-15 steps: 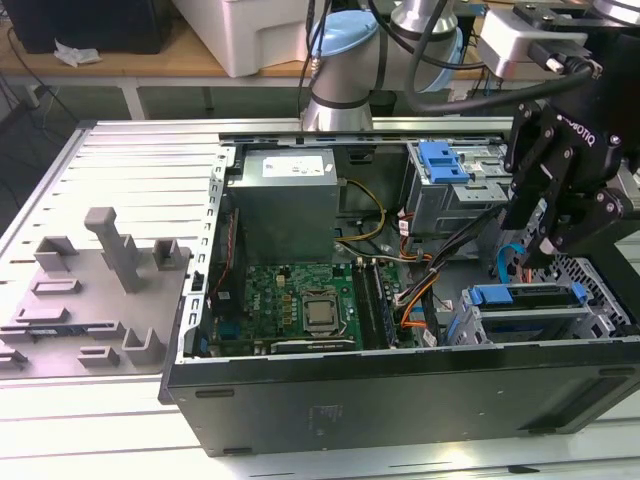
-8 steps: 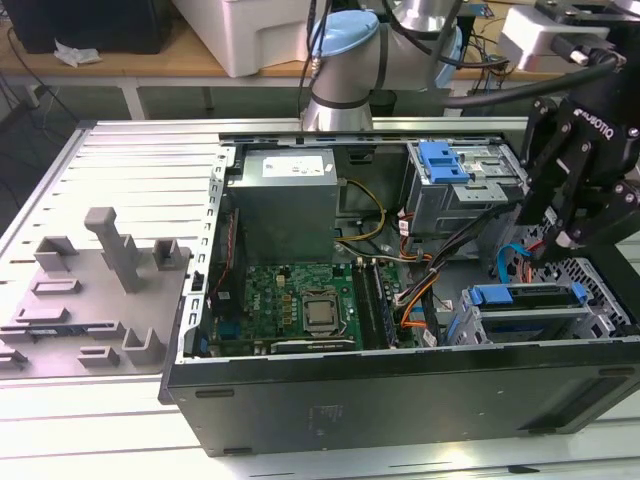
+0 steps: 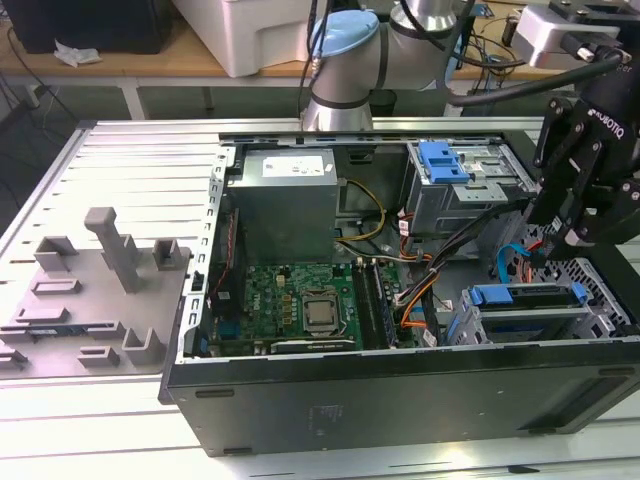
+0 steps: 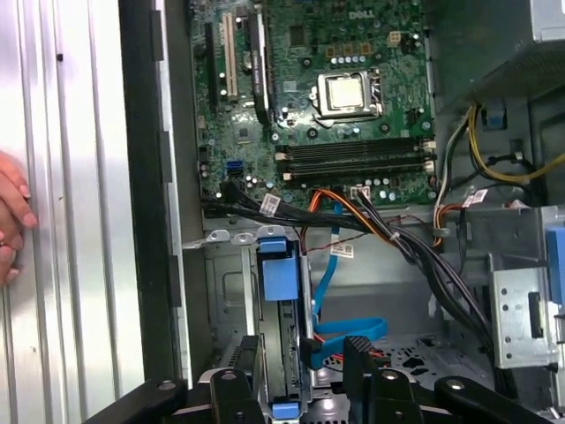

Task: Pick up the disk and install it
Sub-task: 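Insert the first disk wire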

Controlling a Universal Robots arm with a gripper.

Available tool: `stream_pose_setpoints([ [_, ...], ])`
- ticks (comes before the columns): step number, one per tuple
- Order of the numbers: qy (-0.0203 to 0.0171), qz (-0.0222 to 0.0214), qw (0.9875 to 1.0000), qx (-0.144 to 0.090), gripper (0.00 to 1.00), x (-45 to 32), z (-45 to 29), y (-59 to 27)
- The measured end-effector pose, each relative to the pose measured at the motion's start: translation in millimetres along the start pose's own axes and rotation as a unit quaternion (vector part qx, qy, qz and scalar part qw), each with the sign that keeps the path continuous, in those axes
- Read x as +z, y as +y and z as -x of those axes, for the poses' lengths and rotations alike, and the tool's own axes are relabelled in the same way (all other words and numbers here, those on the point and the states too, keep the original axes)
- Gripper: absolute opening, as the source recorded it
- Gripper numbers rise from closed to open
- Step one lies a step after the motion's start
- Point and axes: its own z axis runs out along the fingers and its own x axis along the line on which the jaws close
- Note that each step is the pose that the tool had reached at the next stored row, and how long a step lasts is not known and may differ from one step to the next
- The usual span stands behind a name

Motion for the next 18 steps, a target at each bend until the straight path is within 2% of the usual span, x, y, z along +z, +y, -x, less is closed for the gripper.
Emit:
stream_pose_setpoints([
  [2,-0.0003,0.0005,0.9999,0.011,0.51,0.4,0.6,-0.7],
  [8,-0.0002,0.0005,0.9999,0.013,0.51,0.4,1.5,-0.6],
  [13,0.0034,0.0001,0.9999,0.014,0.51,-0.2,13.4,-1.6],
  [15,0.0066,-0.0001,0.9999,0.015,0.51,-0.3,16.3,-4.3],
  [18,0.0149,-0.0010,0.9997,0.017,0.51,-0.7,19.5,-8.9],
])
